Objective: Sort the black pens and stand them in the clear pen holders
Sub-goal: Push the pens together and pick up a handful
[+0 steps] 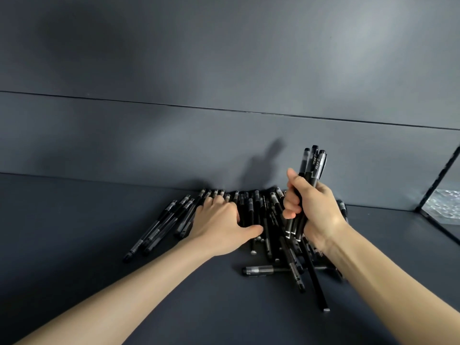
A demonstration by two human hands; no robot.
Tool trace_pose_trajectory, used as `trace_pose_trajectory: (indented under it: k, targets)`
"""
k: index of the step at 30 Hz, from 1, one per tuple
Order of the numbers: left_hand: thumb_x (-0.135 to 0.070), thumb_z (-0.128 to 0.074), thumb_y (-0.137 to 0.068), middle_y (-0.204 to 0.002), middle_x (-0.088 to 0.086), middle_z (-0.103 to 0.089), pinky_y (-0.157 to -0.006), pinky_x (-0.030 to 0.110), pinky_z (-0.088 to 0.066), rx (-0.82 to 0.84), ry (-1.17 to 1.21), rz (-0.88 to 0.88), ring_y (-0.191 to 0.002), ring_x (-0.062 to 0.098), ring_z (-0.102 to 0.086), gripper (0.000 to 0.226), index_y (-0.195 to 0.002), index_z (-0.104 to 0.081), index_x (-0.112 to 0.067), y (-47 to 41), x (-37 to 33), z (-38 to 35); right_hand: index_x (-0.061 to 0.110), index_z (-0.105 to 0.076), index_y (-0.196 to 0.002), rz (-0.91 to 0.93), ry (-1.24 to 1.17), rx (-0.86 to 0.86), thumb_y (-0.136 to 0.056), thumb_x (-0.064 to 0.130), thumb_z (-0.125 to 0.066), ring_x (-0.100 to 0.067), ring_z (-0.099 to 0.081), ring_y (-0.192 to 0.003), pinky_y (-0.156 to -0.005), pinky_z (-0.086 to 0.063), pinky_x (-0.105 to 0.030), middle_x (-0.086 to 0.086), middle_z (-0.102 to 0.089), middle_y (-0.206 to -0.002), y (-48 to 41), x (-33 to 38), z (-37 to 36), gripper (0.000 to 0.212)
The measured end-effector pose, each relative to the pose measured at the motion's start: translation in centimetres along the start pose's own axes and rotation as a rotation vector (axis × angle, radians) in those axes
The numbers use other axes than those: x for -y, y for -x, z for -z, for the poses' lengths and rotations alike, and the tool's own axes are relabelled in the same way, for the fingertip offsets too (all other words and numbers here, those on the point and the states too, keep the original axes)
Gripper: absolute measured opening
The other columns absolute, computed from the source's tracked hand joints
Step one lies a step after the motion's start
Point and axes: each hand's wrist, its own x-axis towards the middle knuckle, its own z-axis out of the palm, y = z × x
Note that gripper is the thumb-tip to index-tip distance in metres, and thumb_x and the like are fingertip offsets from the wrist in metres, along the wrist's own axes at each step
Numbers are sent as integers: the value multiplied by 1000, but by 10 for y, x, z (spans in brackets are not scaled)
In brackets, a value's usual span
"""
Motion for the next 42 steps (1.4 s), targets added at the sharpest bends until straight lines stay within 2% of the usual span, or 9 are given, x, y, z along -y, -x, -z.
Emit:
trace_pose_trajectory:
  k: [6,10,16,20,23,26,31,38,42]
  targets:
    - [-54,-51,-84,-123,9,-43,-94,36,-28,102,-132,57,-120,28,-32,44,-93,-63,-12,-7,-5,1,14,-43,-68,-19,14,37,-94,23,-56,-11,-26,-42,-38,-27,-21,3,-32,-49,-2,-6,-2,30]
    - [-53,-47,-88,-118,10,-40,-89,36,-25,166,-240,79,-114,29,-32,46,-63,-40,-14,-10,-10,2,7,-55,-78,-17,57,70,-93,22,-56,-10,-26,-40,-38,-27,-21,2,-32,-47,-1,-7,-2,22]
    - [-40,-34,-98,-118,10,-38,-93,36,-25,191,-263,48,-113,28,-32,39,-71,-38,-11,-5,-3,11,-2,-63,-91,-20,68,111,-91,17,-59,-11,-30,-40,-39,-29,-22,1,-37,-47,2,-9,-2,20]
    - [-34,-29,-100,-107,7,-35,-86,33,-26,194,-112,64,-101,25,-32,37,-74,-35,-8,2,5,29,-5,-64,-93,-5,93,115,-90,14,-61,-11,-36,-45,-39,-31,-21,0,-42,-53,5,-9,-5,19]
    - [-36,-35,-99,-84,0,-43,-69,29,-33,81,312,20,-77,15,-41,37,-77,-40,-6,13,7,44,-3,-64,-90,24,127,114,-88,16,-64,-10,-38,-47,-40,-32,-21,-1,-46,-59,9,-10,-8,20]
    - [-32,-39,-100,-69,-6,-58,-59,22,-41,125,726,-132,-55,7,-49,27,-86,-47,-10,28,0,53,8,-59,-76,61,96,120,-79,26,-71,-10,-38,-46,-40,-32,-21,1,-48,-60,13,-6,-12,22]
    - [-29,-36,-101,-66,-3,-43,-49,10,-35,298,773,-248,-47,1,-38,20,-95,-47,-13,43,-11,35,12,-56,-69,33,59,200,-72,37,-72,-12,-35,-45,-46,-34,-23,0,-43,-53,20,1,-18,30]
    - [-33,-34,-101,-57,4,-51,-39,17,-33,143,728,-212,-34,5,-38,31,-81,-43,-10,56,-4,38,7,-65,-87,-24,9,257,-76,33,-69,-19,-66,-67,-60,-54,-30,-7,-70,-81,37,2,-38,29]
    - [-57,-36,-91,-64,6,-63,-43,25,-43,184,603,-187,-45,17,-57,51,-86,-52,-9,65,14,46,6,-65,-75,-4,102,265,-79,23,-71,-20,-62,-61,-59,-52,-33,-5,-64,-67,48,-5,-57,19]
